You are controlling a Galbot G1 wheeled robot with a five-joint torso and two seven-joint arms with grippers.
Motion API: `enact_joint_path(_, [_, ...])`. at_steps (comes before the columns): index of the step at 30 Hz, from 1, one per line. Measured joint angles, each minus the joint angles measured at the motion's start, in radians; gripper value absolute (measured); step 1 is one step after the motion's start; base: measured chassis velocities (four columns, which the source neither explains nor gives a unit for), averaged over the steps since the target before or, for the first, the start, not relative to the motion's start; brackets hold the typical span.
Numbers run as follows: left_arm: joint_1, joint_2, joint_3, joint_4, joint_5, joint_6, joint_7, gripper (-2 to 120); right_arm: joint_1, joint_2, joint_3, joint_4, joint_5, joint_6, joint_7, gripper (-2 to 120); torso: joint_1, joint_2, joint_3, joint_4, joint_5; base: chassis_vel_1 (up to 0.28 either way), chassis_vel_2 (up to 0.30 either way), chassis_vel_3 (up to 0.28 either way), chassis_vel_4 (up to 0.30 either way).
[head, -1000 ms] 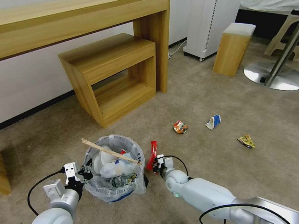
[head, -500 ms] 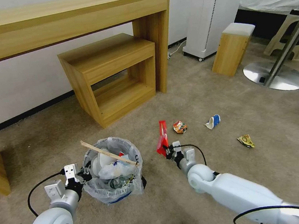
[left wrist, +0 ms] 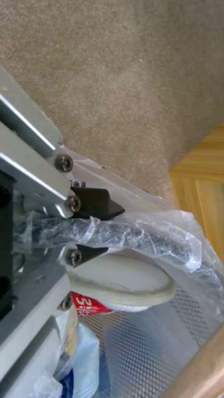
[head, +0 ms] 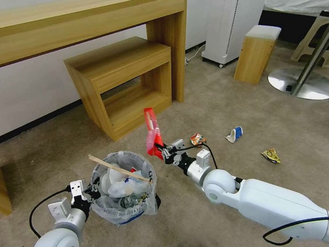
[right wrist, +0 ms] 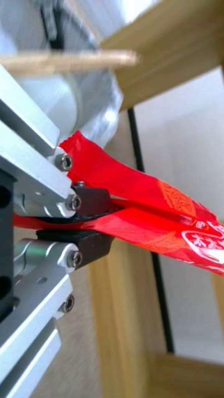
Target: Pick up the trash bin and place the garbage on the floor into it.
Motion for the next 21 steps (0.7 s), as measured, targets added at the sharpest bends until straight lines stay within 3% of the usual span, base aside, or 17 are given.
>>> enact_joint_path(21, [-0.008, 0.015, -0.006, -0.025, -0.026, 0.014, -0.017, 0, 0.076, -0.028, -0.104, 0.057, 0.012, 0.001, -0.07, 2, 0.0, 0.0, 0.0, -0.0001, 0.0, 0.0, 0.0, 0.0, 0.0])
